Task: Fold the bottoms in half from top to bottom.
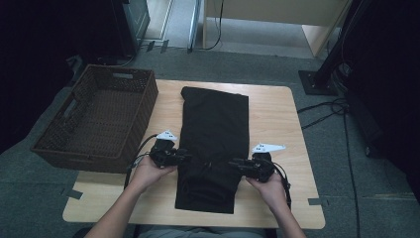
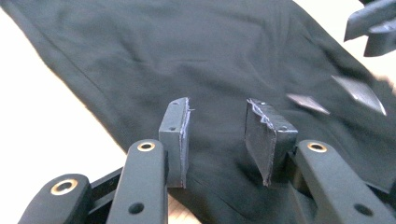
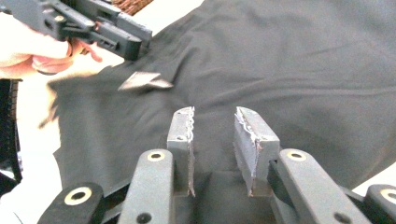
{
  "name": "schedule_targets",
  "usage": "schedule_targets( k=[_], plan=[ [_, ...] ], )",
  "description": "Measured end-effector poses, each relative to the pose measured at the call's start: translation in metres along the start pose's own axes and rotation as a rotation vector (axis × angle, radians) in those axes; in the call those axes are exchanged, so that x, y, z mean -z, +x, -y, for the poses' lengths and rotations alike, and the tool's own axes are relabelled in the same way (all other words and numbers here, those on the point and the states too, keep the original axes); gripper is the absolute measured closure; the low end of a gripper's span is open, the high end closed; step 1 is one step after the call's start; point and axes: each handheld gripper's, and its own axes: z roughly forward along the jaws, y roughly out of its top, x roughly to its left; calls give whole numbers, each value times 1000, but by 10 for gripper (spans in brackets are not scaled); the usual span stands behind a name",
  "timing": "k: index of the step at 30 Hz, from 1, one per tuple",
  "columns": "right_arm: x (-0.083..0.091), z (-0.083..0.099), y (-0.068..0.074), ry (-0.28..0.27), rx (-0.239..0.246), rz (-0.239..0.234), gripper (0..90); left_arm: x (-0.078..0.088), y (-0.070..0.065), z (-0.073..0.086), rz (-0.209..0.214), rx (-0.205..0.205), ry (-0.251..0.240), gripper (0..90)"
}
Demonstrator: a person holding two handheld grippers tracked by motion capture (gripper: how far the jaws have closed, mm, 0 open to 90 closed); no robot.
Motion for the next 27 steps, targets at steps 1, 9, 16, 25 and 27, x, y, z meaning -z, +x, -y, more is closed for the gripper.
schedule_targets(
  k=[1,9,16,25,27],
  plan=[
    [1,1,1,-2,16,13,677,0,0,0,-13,-2,-8,603],
    [-13,7,-6,34,26,99,635,-10,-2,1,-44,-2,3,649],
    [-28,13,-1,89,100,147,577,-23,-4,10,-54,-29,74,582],
    [-31,20,0,68,124,146,549,-23,-7,17,-49,-12,57,573],
    [-29,22,1,72,115,141,554,-22,-10,20,-44,8,58,575]
  ],
)
